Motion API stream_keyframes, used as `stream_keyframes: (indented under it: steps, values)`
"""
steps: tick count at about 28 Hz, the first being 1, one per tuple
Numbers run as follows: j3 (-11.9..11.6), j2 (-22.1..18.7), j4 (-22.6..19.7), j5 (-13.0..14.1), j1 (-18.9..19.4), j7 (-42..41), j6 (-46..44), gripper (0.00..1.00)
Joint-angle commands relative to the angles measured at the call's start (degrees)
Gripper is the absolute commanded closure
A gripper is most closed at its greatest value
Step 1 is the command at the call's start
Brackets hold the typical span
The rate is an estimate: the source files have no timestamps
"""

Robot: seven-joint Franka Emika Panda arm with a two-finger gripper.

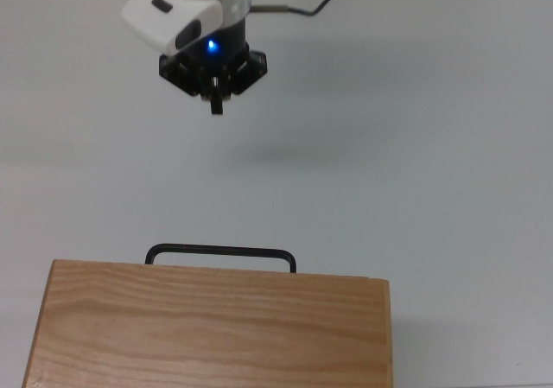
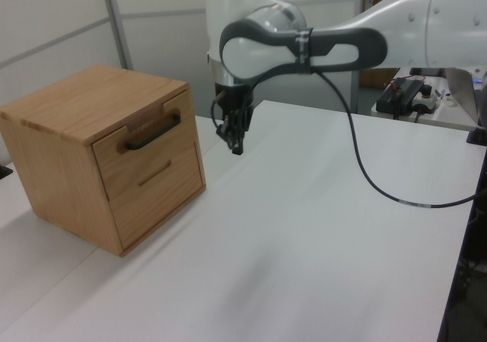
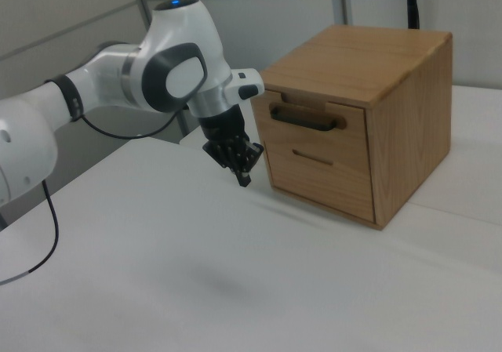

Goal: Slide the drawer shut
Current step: 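Lift the gripper up and back away from the closed drawer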

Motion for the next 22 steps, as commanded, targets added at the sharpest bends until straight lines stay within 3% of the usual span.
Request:
stream_keyframes:
  steps: [1, 14, 20, 22]
  values:
    - [-0.2, -4.9, -3.8, 0.4, -0.1, -2.0, -3.1, 1.00]
    - [-0.2, -15.4, -16.6, 0.4, 0.1, -1.5, -2.1, 1.00]
    - [-0.1, -18.1, -18.9, 0.4, 0.1, -1.7, -1.8, 1.00]
    - [-0.2, -18.1, -18.6, 0.4, 0.1, -2.0, -2.0, 0.81]
